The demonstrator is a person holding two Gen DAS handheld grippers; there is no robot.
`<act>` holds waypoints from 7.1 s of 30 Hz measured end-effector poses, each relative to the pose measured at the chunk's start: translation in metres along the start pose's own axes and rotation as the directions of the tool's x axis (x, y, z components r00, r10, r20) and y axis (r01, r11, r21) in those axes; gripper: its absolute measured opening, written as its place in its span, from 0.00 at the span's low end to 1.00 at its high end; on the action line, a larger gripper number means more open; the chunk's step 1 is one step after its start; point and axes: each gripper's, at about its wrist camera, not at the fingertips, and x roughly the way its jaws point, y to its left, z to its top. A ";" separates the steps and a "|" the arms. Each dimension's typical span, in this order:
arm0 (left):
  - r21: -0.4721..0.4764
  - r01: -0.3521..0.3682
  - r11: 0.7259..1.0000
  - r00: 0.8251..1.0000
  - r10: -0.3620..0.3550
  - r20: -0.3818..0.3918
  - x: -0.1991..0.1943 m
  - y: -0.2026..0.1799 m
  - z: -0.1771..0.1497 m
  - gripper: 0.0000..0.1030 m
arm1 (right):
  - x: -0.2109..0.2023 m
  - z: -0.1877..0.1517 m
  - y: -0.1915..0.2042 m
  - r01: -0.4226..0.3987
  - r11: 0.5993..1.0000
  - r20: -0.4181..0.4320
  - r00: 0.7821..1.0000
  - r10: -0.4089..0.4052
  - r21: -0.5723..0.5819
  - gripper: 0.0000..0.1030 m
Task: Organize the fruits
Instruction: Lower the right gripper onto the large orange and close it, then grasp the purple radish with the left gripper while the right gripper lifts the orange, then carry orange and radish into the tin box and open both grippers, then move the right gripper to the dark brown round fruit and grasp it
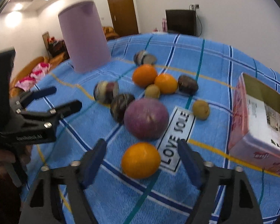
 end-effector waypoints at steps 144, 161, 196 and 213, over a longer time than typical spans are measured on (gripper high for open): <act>0.188 0.257 0.948 0.933 -0.294 0.206 0.019 -0.240 0.083 1.00 | -0.109 -0.036 -0.243 0.154 0.828 0.261 0.904 -0.338 0.539 0.77; 0.181 0.175 0.968 0.956 -0.211 0.203 0.013 -0.211 0.068 1.00 | -0.133 -0.040 -0.229 0.216 0.809 0.372 0.803 -0.465 0.546 0.84; -0.024 0.039 0.999 0.998 -0.038 0.058 0.045 0.025 0.067 1.00 | -0.056 0.008 -0.061 0.179 0.962 0.290 0.928 -0.234 0.204 0.83; -0.120 -0.020 0.993 0.999 0.025 0.046 0.037 0.066 0.069 1.00 | 0.049 0.051 0.030 -0.037 0.998 0.049 0.998 0.035 0.047 0.70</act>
